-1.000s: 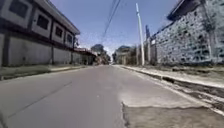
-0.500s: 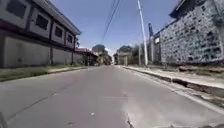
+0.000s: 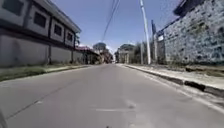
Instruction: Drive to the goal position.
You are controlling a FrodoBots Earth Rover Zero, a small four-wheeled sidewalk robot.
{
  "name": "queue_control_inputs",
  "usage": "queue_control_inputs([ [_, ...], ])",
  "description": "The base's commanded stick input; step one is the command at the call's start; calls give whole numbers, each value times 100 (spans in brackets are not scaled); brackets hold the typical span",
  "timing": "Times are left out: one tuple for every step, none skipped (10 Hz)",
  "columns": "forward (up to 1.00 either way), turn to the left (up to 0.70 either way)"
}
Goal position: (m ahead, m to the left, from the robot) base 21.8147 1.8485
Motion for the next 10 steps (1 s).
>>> queue_control_inputs([
  [100, -40],
  [100, -40],
  [100, -34],
  [100, -3],
  [100, 0],
  [100, 0],
  [100, 0],
  [100, 0],
  [100, 0],
  [100, 0],
])
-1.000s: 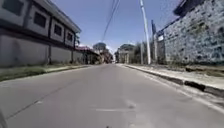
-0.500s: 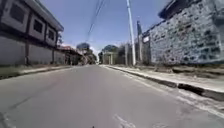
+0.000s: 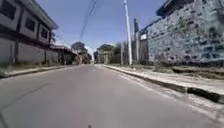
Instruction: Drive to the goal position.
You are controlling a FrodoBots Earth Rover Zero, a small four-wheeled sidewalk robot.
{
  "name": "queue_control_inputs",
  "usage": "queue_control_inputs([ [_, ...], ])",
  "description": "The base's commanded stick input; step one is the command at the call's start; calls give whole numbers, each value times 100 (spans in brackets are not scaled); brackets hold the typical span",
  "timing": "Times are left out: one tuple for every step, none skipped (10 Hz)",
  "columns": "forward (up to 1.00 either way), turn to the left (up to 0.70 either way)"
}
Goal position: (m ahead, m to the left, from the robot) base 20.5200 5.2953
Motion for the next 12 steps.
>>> queue_control_inputs([
  [100, 0],
  [100, 0],
  [100, 0],
  [100, 0],
  [100, 0],
  [100, 0],
  [100, 0],
  [100, 0],
  [100, 0],
  [100, 0],
  [100, 0],
  [100, 0],
])
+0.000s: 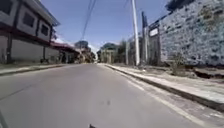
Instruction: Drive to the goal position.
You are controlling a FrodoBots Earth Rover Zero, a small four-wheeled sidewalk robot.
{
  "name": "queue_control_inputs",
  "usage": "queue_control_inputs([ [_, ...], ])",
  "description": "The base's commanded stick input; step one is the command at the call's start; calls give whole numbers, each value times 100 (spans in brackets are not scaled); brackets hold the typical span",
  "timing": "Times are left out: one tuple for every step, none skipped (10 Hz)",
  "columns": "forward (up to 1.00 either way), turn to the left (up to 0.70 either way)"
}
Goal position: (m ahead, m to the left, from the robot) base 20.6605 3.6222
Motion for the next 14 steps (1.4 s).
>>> queue_control_inputs([
  [100, 0],
  [100, 0],
  [100, 0],
  [100, 0],
  [100, 0],
  [100, 0],
  [100, 0],
  [100, 0],
  [100, 0],
  [100, 0],
  [100, 0],
  [100, 0],
  [100, 40],
  [100, 40],
])
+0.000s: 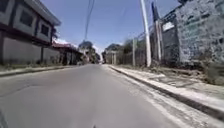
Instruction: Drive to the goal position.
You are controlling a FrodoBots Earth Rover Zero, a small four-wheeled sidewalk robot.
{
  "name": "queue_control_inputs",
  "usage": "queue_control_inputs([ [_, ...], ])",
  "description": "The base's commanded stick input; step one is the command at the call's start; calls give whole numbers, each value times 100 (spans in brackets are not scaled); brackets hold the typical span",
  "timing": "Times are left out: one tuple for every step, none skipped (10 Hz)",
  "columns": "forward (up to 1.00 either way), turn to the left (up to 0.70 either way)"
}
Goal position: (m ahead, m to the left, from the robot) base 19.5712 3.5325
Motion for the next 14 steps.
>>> queue_control_inputs([
  [100, 40],
  [100, 8],
  [100, 0],
  [100, 0],
  [100, 0],
  [100, 0],
  [100, 0],
  [100, 0],
  [100, 0],
  [100, 0],
  [100, 0],
  [100, 0],
  [100, 0],
  [100, 0],
])
